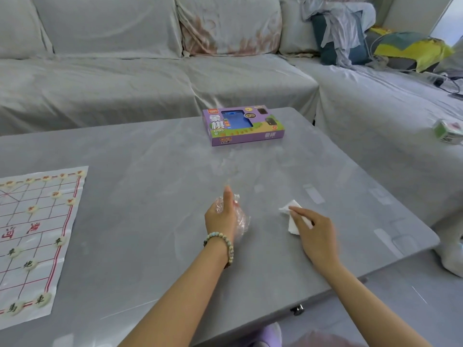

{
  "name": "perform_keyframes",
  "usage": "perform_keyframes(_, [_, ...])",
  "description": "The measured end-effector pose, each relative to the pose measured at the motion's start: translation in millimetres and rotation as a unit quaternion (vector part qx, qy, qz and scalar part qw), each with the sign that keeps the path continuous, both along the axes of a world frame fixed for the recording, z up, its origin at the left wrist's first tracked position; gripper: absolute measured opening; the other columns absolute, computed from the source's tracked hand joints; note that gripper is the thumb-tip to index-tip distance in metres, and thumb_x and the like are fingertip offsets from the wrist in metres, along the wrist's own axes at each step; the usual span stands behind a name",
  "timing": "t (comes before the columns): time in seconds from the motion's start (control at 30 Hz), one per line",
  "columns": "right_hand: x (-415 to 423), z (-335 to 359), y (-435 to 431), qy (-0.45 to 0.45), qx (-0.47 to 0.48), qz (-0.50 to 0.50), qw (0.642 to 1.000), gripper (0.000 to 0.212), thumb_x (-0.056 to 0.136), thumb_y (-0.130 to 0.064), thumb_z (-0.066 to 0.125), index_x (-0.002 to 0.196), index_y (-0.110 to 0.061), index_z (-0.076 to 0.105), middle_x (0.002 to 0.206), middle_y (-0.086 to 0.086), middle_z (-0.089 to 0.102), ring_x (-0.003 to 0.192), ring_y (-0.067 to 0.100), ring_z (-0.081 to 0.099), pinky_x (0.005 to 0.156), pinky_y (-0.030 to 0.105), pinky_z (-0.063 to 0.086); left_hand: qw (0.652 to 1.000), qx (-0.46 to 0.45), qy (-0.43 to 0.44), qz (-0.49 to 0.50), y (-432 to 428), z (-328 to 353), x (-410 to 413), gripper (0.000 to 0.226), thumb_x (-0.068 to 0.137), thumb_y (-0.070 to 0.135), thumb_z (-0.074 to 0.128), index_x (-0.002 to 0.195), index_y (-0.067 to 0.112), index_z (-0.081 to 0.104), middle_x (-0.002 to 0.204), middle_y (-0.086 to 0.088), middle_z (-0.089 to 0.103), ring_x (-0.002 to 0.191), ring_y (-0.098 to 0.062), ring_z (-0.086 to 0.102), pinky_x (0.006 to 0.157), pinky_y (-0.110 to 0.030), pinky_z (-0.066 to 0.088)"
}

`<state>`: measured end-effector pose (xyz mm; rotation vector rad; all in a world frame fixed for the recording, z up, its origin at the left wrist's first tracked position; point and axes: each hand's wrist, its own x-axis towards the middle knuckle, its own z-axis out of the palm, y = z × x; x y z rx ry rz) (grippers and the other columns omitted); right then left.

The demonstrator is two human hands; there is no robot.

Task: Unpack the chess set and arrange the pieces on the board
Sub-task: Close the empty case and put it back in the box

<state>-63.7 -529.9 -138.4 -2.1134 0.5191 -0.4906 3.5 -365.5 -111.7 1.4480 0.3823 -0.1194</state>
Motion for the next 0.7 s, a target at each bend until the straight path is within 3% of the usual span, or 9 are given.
perform_keyframes(0.1, [5.5, 25.9, 38.1, -0.074, 0.085, 0.044, 0.993, 0.014, 0.087, -0.017, 0.065, 0.097, -0.019, 0.074, 0.096, -0.014, 0.071, 0.093, -0.008, 0.062, 0.077, 0.003, 0.042, 1.0, 0.007, 0.0, -0.015, -3.7, 2.1, -2.6, 0.048, 0.088, 0.057, 0.043, 0.071, 0.016, 0.06, 0.072, 0.0, 0.062, 0.074, -0.019, 0.061, 0.077, -0.032, 0.049])
perform_keyframes(0.17, [8.1, 41.5, 66.4, -0.102, 0.131, 0.078, 0.983, 0.014, 0.087, -0.016, 0.065, 0.096, -0.022, 0.074, 0.093, -0.017, 0.07, 0.09, -0.009, 0.063, 0.077, 0.005, 0.044, 1.0, -0.016, 0.0, -0.024, -7.4, 1.0, -5.2, 0.05, 0.087, 0.061, 0.042, 0.077, 0.016, 0.062, 0.076, -0.001, 0.065, 0.078, -0.022, 0.063, 0.077, -0.035, 0.051])
perform_keyframes(0.27, [9.8, 54.1, 101.2, -0.102, 0.176, 0.118, 0.972, 0.017, 0.089, -0.018, 0.062, 0.095, -0.03, 0.073, 0.09, -0.018, 0.071, 0.087, -0.005, 0.065, 0.076, 0.013, 0.05, 0.986, -0.152, 0.033, -0.055, -5.2, 5.0, -6.9, 0.064, 0.065, 0.078, 0.052, 0.078, 0.017, 0.061, 0.071, -0.003, 0.066, 0.076, -0.023, 0.065, 0.073, -0.035, 0.052])
perform_keyframes(0.33, [12.8, 60.0, 120.8, -0.108, 0.172, 0.147, 0.968, 0.018, 0.091, -0.022, 0.059, 0.1, -0.031, 0.072, 0.095, -0.021, 0.07, 0.095, -0.006, 0.063, 0.086, 0.021, 0.05, 0.966, -0.247, 0.026, -0.071, 5.4, 13.9, -4.1, 0.063, 0.065, 0.081, 0.052, 0.07, 0.018, 0.056, 0.061, 0.0, 0.058, 0.068, -0.019, 0.061, 0.065, -0.03, 0.047])
perform_keyframes(0.4, [16.2, 69.9, 140.9, -0.14, 0.131, 0.173, 0.966, 0.02, 0.094, -0.029, 0.052, 0.106, -0.034, 0.069, 0.107, -0.025, 0.065, 0.113, -0.007, 0.054, 0.105, 0.026, 0.037, 0.952, -0.296, -0.005, -0.079, 22.4, 29.3, -2.9, 0.062, 0.071, 0.08, 0.046, 0.072, 0.019, 0.059, 0.067, -0.001, 0.061, 0.07, -0.017, 0.064, 0.067, -0.029, 0.047])
perform_keyframes(0.47, [19.3, 80.2, 161.1, -0.18, 0.052, 0.207, 0.96, 0.028, 0.098, -0.038, 0.036, 0.116, -0.044, 0.055, 0.12, -0.034, 0.052, 0.13, -0.007, 0.037, 0.116, 0.028, 0.017, 0.955, -0.287, -0.04, -0.063, 45.3, 53.3, -3.6, 0.065, 0.067, 0.083, 0.046, 0.079, 0.021, 0.061, 0.078, -0.002, 0.066, 0.075, -0.014, 0.068, 0.067, -0.027, 0.05])
perform_keyframes(0.53, [19.1, 90.6, 184.3, -0.212, 0.018, 0.254, 0.943, 0.037, 0.099, -0.036, 0.022, 0.128, -0.042, 0.044, 0.131, -0.034, 0.042, 0.138, -0.003, 0.025, 0.118, 0.032, 0.008, 0.967, -0.244, -0.071, -0.009, 70.2, 77.4, -7.5, 0.07, 0.065, 0.082, 0.048, 0.085, 0.017, 0.062, 0.087, -0.01, 0.069, 0.081, -0.02, 0.07, 0.07, -0.032, 0.054])
perform_keyframes(0.6, [15.7, 101.0, 211.2, -0.226, 0.056, 0.31, 0.922, 0.039, 0.099, -0.035, 0.02, 0.129, -0.041, 0.044, 0.136, -0.028, 0.043, 0.14, 0.004, 0.023, 0.118, 0.04, 0.011, 0.968, -0.224, -0.089, 0.061, 99.4, 102.0, -11.1, 0.07, 0.071, 0.075, 0.048, 0.087, 0.009, 0.063, 0.089, -0.016, 0.07, 0.083, -0.028, 0.069, 0.079, -0.041, 0.056])
perform_keyframes(0.7, [11.1, 118.0, 254.8, -0.212, 0.171, 0.369, 0.888, 0.03, 0.094, -0.052, 0.03, 0.118, -0.045, 0.046, 0.136, -0.02, 0.043, 0.134, 0.016, 0.037, 0.107, 0.051, 0.032, 0.957, -0.199, -0.155, 0.141, 153.4, 128.5, -18.1, 0.057, 0.076, 0.066, 0.053, 0.081, 0.01, 0.06, 0.077, -0.009, 0.065, 0.077, -0.025, 0.065, 0.076, -0.037, 0.054])
